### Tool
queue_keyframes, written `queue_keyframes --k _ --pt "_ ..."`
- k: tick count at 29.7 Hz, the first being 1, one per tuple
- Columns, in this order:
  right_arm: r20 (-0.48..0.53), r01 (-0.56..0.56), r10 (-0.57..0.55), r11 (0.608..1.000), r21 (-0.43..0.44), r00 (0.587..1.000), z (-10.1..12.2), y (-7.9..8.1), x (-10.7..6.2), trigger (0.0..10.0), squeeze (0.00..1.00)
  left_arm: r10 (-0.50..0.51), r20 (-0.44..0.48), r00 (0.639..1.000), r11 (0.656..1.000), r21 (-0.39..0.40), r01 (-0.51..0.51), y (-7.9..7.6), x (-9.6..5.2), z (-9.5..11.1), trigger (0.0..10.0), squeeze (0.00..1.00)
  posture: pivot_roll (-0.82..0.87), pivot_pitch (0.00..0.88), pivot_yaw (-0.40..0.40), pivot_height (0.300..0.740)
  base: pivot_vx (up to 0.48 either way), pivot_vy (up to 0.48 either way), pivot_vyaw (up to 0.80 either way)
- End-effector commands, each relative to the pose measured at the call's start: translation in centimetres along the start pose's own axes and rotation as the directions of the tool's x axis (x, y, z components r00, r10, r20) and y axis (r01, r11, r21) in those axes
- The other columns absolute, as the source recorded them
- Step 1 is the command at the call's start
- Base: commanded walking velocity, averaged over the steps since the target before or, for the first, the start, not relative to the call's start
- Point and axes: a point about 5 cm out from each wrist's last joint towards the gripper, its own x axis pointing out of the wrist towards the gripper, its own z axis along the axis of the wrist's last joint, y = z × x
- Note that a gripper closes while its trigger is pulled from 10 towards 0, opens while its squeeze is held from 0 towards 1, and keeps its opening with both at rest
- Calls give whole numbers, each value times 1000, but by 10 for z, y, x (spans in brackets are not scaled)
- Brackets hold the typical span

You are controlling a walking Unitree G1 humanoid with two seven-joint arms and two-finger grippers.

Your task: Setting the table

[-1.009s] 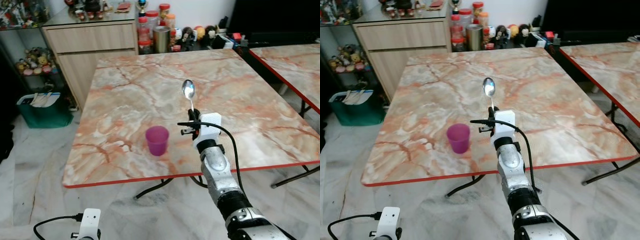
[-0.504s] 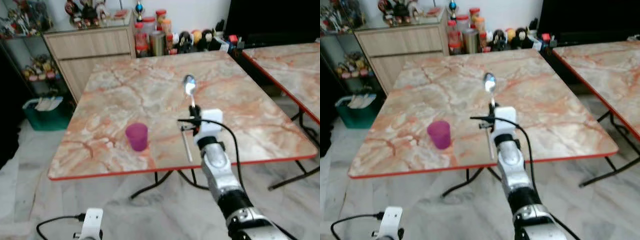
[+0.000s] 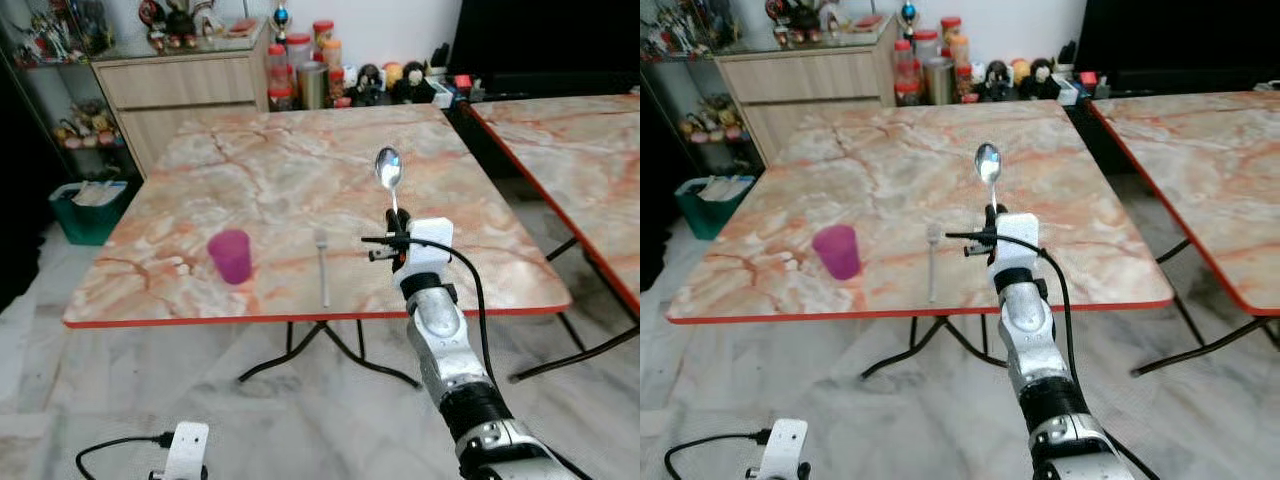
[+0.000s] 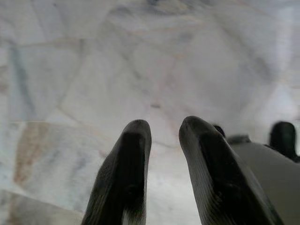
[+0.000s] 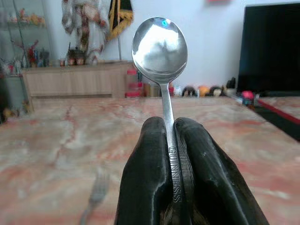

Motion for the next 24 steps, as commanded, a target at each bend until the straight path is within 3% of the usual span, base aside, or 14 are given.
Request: queue_keyframes --k 1,9,14,24 --pt "8 -14 14 1000 3 1000 4 5 2 10000 0 5 2 1000 1000 25 -5 3 0 2 10000 0 -23 0 43 740 0 -289 0" --pt "1 -29 29 999 -19 1000 4 5 2 10000 0 -6 1 1000 1000 25 6 -2 0 2 10000 0 -24 0 30 740 0 -287 0" --pt "3 -38 39 998 -54 999 5 7 3 10000 0 -2 5 1000 1000 8 2 -2 1 3 10000 0 -28 0 33 740 0 -283 686" --pt "-18 -11 10 999 -45 1000 3 2 3 10000 0 10 -6 1000 1000 -1 -10 2 0 -1 10000 0 -29 0 46 740 0 -277 0"
